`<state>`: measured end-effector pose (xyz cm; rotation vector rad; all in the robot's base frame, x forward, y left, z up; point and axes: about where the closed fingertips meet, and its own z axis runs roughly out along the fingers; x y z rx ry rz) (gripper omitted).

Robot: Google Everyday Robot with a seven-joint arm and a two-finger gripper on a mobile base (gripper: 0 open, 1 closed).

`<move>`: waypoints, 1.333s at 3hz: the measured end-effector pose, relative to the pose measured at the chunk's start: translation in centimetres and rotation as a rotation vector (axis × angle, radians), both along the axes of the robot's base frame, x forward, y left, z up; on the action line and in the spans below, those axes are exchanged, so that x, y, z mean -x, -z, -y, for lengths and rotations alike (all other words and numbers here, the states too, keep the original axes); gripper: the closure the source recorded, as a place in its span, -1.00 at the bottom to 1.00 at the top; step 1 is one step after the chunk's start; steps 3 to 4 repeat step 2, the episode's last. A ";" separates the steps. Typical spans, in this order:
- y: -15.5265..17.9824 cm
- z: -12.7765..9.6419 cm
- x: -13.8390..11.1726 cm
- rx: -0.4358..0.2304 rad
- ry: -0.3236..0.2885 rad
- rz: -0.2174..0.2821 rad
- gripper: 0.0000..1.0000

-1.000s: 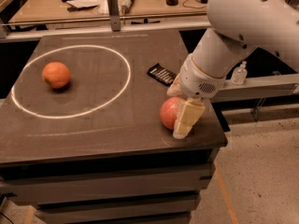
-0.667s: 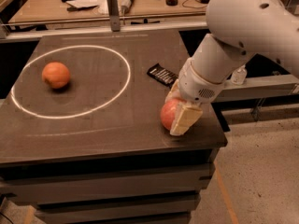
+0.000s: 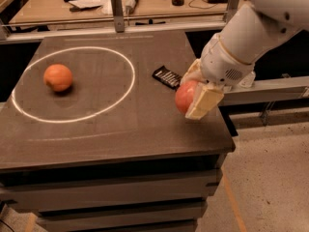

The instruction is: Pick apple

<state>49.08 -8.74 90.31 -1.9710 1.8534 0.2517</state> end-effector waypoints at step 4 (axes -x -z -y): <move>-4.0 1.2 -1.3 -0.141 0.018 0.017 1.00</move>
Offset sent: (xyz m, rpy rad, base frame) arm 0.0105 -0.0175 0.0234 0.0861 -0.0082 -0.0219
